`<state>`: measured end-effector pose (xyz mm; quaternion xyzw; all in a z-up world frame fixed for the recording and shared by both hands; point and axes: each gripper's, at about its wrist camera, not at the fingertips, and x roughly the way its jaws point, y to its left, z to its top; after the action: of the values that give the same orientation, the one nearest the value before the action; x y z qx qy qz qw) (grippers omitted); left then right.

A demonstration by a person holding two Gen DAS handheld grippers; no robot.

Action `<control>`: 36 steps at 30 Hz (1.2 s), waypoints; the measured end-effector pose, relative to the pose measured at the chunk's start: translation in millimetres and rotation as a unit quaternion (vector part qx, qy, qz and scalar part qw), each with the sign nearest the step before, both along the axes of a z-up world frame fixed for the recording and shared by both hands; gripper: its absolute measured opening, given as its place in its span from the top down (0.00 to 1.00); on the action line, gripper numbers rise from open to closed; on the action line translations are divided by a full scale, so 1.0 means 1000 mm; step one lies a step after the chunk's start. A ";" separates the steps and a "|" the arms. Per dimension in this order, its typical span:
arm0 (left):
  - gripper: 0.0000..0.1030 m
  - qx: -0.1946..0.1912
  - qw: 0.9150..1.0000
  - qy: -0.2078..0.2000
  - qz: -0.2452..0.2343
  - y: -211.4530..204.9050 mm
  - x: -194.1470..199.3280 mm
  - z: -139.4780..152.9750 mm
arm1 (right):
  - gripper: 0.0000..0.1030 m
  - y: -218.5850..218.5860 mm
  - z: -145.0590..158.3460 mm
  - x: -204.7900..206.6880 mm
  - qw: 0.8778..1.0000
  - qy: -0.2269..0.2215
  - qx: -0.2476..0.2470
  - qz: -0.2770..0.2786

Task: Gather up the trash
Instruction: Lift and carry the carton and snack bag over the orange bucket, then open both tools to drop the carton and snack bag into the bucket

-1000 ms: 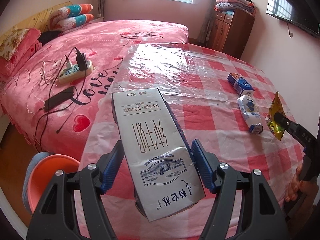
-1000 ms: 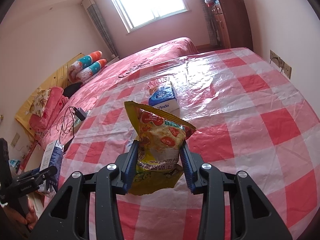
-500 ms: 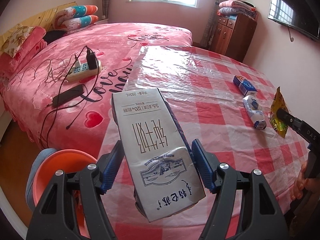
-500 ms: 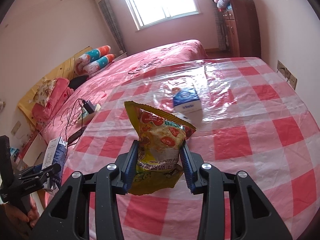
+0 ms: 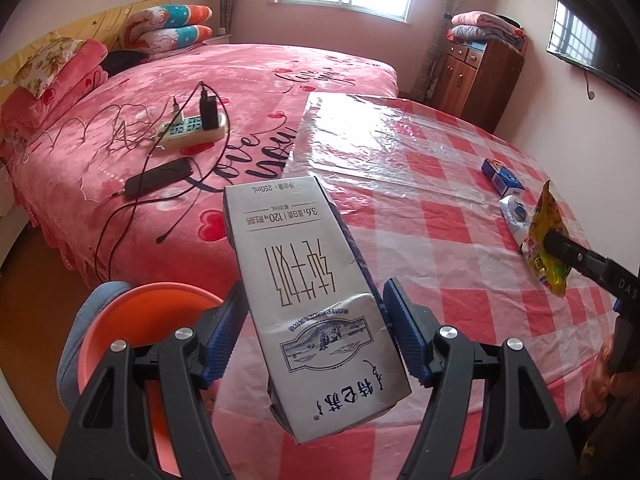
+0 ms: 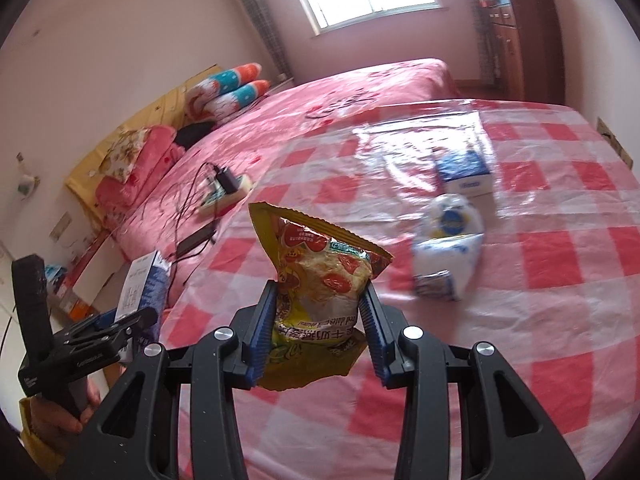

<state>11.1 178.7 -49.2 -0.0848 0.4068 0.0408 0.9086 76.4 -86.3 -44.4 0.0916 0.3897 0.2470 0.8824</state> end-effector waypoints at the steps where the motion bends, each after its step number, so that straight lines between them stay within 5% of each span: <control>1: 0.32 0.000 1.000 -0.001 0.002 0.002 -0.001 0.000 | 0.59 0.006 0.000 -0.001 1.000 0.003 0.000 0.007; 16: 0.32 -0.006 0.998 -0.002 0.058 0.056 -0.028 -0.003 | 0.59 0.085 0.000 -0.017 0.993 0.042 0.005 0.111; 36: 0.32 -0.020 0.990 0.037 0.131 0.123 -0.064 -0.039 | 0.59 0.211 -0.002 -0.045 0.967 0.063 -0.023 0.245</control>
<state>-52.9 301.8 -88.1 -0.1544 0.4267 0.1544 0.8776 31.7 124.9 -46.5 -0.0115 0.4602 0.4410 0.7705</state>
